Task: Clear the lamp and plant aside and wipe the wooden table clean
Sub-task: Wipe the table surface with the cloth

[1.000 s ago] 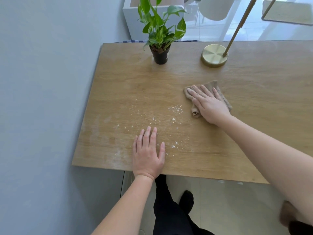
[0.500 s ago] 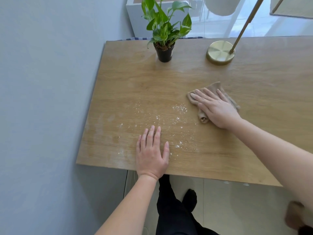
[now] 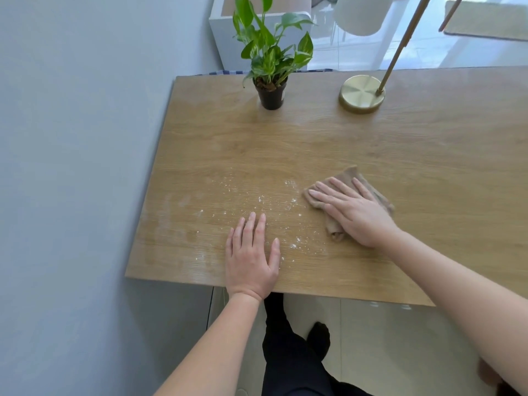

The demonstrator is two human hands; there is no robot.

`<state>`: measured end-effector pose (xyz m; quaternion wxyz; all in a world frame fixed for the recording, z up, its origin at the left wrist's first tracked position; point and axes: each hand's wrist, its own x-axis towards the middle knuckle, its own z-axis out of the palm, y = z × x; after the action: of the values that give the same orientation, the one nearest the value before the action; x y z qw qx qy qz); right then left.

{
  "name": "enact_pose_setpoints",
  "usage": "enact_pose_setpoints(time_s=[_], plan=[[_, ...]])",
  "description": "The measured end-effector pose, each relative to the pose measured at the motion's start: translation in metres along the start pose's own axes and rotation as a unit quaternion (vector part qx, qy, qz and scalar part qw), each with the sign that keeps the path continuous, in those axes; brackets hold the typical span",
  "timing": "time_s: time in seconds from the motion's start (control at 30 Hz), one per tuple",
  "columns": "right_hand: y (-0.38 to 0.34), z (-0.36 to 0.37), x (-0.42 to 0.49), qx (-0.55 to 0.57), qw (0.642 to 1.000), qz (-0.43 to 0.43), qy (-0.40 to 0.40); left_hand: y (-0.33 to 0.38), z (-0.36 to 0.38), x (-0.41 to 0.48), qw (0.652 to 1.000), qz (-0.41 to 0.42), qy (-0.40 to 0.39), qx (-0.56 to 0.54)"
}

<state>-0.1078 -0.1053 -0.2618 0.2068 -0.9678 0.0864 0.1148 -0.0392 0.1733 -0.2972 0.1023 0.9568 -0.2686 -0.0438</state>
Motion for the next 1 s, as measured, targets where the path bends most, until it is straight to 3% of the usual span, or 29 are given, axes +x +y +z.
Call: enact_pose_setpoints(time_s=[0.13, 0.27, 0.37, 0.53, 0.67, 0.8, 0.9, 1.0], plan=[[0.035, -0.018, 0.002, 0.013, 0.996, 0.079, 0.043, -0.001, 0.001, 0.000, 1.000, 0.002, -0.001, -0.005], [0.001, -0.021, 0.062, 0.053, 0.983, 0.163, 0.062, -0.002, 0.002, 0.000, 1.000, 0.000, 0.001, -0.009], [-0.028, -0.007, 0.063, 0.040, 0.993, 0.101, 0.035, -0.001, 0.002, -0.001, 1.000, 0.000, 0.003, -0.008], [-0.006, 0.013, -0.040, -0.028, 0.999, -0.016, -0.013, -0.001, 0.000, 0.000, 1.000, -0.001, 0.004, -0.009], [0.030, -0.009, -0.030, 0.004, 0.995, 0.094, 0.025, -0.002, 0.002, 0.000, 1.000, 0.000, 0.003, -0.009], [-0.011, -0.014, 0.051, 0.052, 0.975, 0.204, 0.065, -0.001, 0.001, -0.001, 1.000, -0.001, 0.003, -0.011], [-0.050, -0.001, 0.082, 0.028, 0.990, 0.131, 0.042, 0.001, 0.000, 0.000, 1.000, -0.002, 0.005, -0.014], [-0.053, 0.013, 0.050, 0.011, 0.999, 0.033, 0.010, 0.000, -0.001, -0.001, 1.000, 0.001, 0.002, -0.010]])
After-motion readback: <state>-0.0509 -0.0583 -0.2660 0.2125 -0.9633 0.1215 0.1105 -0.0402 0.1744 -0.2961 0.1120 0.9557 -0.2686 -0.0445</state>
